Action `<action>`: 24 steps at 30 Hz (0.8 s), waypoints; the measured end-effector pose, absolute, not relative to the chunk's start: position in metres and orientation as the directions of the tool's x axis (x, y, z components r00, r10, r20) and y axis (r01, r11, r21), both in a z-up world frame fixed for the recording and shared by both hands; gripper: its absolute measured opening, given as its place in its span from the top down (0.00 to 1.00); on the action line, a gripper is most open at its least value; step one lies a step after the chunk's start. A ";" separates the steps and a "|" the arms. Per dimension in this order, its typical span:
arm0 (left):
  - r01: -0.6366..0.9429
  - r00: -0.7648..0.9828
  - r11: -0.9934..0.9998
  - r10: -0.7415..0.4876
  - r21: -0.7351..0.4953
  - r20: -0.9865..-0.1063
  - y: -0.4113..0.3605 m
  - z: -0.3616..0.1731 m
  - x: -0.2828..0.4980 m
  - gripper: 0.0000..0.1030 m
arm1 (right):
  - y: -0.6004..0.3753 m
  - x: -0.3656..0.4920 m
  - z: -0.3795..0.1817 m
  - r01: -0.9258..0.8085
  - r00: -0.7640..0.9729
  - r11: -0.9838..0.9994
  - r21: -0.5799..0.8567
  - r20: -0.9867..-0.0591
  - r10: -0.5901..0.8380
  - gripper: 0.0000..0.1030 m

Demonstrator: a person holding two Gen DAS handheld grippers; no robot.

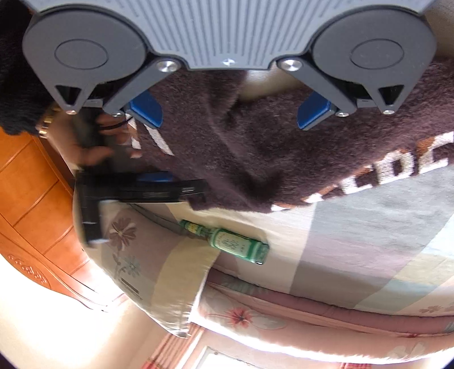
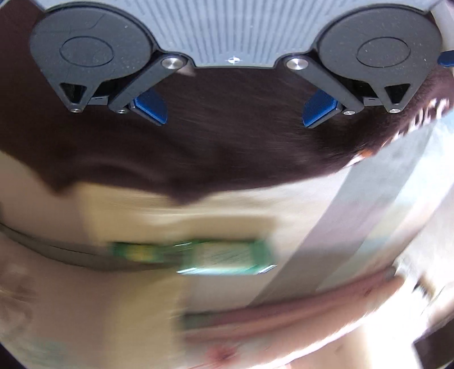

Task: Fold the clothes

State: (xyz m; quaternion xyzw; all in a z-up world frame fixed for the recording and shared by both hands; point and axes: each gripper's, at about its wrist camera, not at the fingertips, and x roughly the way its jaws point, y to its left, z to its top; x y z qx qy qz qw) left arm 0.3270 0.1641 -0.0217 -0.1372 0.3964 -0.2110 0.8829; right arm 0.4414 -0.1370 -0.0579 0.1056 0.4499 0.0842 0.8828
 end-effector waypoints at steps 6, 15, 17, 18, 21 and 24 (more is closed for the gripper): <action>0.336 0.584 0.854 -0.520 -0.397 -0.623 0.128 -0.021 0.324 0.02 | -0.233 0.420 -0.071 0.224 0.585 0.957 0.184 -0.811 0.020 0.00; 0.445 0.529 0.824 -0.557 -0.350 -0.640 0.079 -0.040 0.326 0.02 | -0.248 0.462 -0.114 0.254 0.637 0.967 0.013 -0.754 -0.157 0.00; 0.443 0.522 0.826 -0.554 -0.349 -0.649 0.076 -0.044 0.329 0.02 | -0.259 0.469 -0.113 0.270 0.648 0.962 0.045 -0.748 -0.147 0.00; 0.440 0.521 0.827 -0.553 -0.351 -0.650 0.077 -0.044 0.329 0.02 | -0.261 0.471 -0.111 0.269 0.643 0.962 0.050 -0.753 -0.141 0.00; 0.429 0.519 0.830 -0.549 -0.356 -0.655 0.077 -0.047 0.330 0.02 | -0.265 0.473 -0.103 0.245 0.610 0.968 0.059 -0.785 -0.106 0.00; 0.426 0.525 0.838 -0.536 -0.341 -0.661 0.075 -0.048 0.328 0.02 | -0.262 0.447 -0.084 0.171 0.609 0.979 0.112 -0.793 -0.016 0.00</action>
